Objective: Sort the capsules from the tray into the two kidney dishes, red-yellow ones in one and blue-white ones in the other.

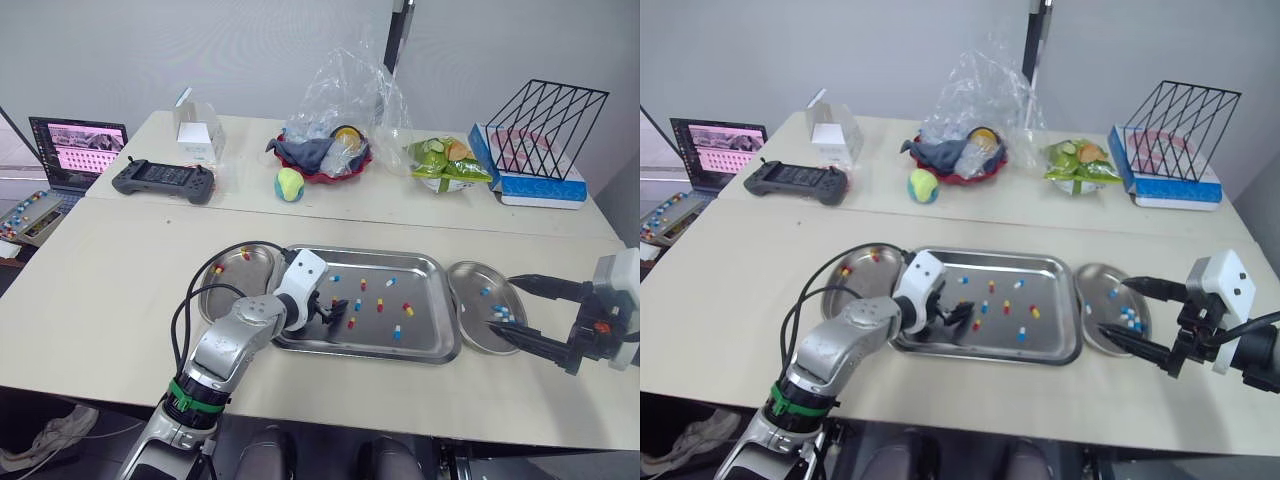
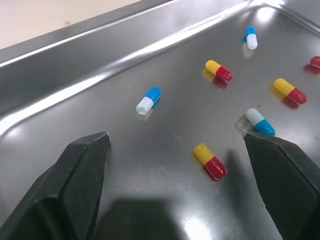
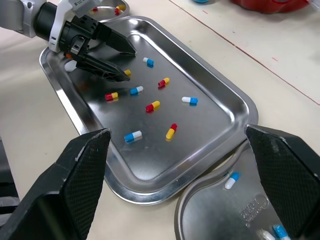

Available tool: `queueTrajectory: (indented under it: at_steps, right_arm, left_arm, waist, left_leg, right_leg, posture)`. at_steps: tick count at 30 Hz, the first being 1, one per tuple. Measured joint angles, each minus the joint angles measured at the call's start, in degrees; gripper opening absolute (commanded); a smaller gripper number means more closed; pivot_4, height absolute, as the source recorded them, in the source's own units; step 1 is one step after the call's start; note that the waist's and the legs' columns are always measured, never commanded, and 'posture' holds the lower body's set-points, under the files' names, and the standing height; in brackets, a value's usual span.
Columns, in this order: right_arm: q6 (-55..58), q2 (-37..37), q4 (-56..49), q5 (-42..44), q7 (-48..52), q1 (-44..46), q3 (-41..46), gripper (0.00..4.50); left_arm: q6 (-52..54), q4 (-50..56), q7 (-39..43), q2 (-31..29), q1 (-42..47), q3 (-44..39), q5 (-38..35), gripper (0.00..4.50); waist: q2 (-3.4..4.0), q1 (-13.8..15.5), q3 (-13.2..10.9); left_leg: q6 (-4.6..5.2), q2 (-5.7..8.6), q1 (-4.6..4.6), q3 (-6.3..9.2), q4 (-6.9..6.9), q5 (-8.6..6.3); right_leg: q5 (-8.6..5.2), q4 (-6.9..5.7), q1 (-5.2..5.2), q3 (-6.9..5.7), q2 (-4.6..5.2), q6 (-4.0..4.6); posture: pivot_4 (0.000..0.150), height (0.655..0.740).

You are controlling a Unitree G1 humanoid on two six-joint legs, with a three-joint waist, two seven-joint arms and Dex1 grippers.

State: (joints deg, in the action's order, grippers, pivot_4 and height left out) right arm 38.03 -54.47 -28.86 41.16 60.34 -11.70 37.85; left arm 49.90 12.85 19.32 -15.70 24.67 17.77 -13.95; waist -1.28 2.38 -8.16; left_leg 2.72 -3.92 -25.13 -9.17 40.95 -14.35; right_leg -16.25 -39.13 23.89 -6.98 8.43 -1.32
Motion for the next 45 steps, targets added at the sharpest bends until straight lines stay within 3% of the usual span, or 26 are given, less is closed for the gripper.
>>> queueTrajectory:
  at_steps: [4,14,21,28,33,36,41,45]
  right_arm:
    - [-0.4,0.0,-0.2,-0.8,-1.0,-0.2,0.0,4.50]
    - [-1.7,0.0,-0.6,-2.3,-1.9,-0.1,-0.1,4.50]
    - [-3.6,-0.1,1.3,-3.9,-1.6,1.4,-2.1,4.50]
    - [-6.4,-0.1,4.9,-6.2,-0.3,4.1,-6.4,4.50]
    - [-7.3,-0.2,7.5,-6.7,0.8,6.4,-8.6,4.50]
    - [-8.4,-0.3,8.8,-7.5,1.4,7.3,-10.7,4.50]
    - [-10.0,-0.3,11.6,-8.5,2.2,10.6,-13.4,4.50]
    - [-10.7,-0.3,13.1,-9.6,2.9,12.4,-16.3,4.50]
  left_arm:
    - [-0.8,-0.5,0.1,0.4,0.1,0.7,1.4,3.40]
    - [-1.2,-0.9,0.7,-0.4,0.8,2.5,5.8,0.04]
    - [-1.7,0.9,4.2,-2.8,-0.8,0.4,4.7,0.04]
    - [-11.0,2.8,9.7,-1.4,-3.3,-5.8,0.0,0.04]
    - [-21.2,2.9,16.1,-7.2,-4.5,-10.5,-1.7,0.04]
    - [-24.5,0.6,18.8,-7.6,-5.1,-14.2,-4.0,0.04]
    - [-27.7,-8.4,22.6,-15.4,-4.6,-23.0,-5.9,0.04]
    - [-30.0,-12.7,24.8,-18.5,-5.6,-23.2,-4.1,0.04]
  waist:
    - [0.00,0.0,0.0]
    - [0.00,0.0,0.0]
    - [0.01,-0.2,0.0]
    - [0.00,-0.1,0.0]
    - [0.02,-0.4,0.0]
    - [0.02,-0.2,0.0]
    - [0.02,-0.5,0.0]
    - [0.02,-0.4,0.0]
  left_leg:
    - [0.00,0.00,0.00,0.01,0.00,0.00]
    - [0.01,0.00,0.00,0.03,0.00,0.00]
    - [0.01,-0.02,0.01,0.03,0.00,0.00]
    - [0.01,-0.02,-0.01,0.02,0.00,0.00]
    - [0.00,-0.01,0.00,-0.01,-0.02,0.00]
    - [0.01,-0.01,0.00,0.00,0.00,0.00]
    - [0.00,-0.03,-0.01,-0.03,-0.03,0.00]
    - [0.06,0.00,-0.01,-0.06,0.00,-0.03]
  right_leg:
    - [0.00,0.00,0.00,0.00,0.00,0.00]
    - [0.00,0.00,-0.02,-0.01,0.00,0.00]
    - [0.00,0.00,0.00,-0.01,0.00,0.00]
    - [0.00,0.00,0.01,-0.02,0.02,0.00]
    - [0.00,0.00,0.04,-0.03,-0.01,0.00]
    - [0.00,0.00,0.02,-0.04,0.00,0.00]
    - [0.00,-0.02,0.09,-0.04,-0.01,0.00]
    - [-0.01,0.02,0.05,-0.04,0.03,-0.04]
  posture:
    - [0.150,0.6934]
    - [0.150,0.6934]
    - [0.150,0.6934]
    - [0.150,0.6934]
    - [0.150,0.6934]
    - [0.150,0.6934]
    - [0.150,0.6934]
    - [0.150,0.6934]
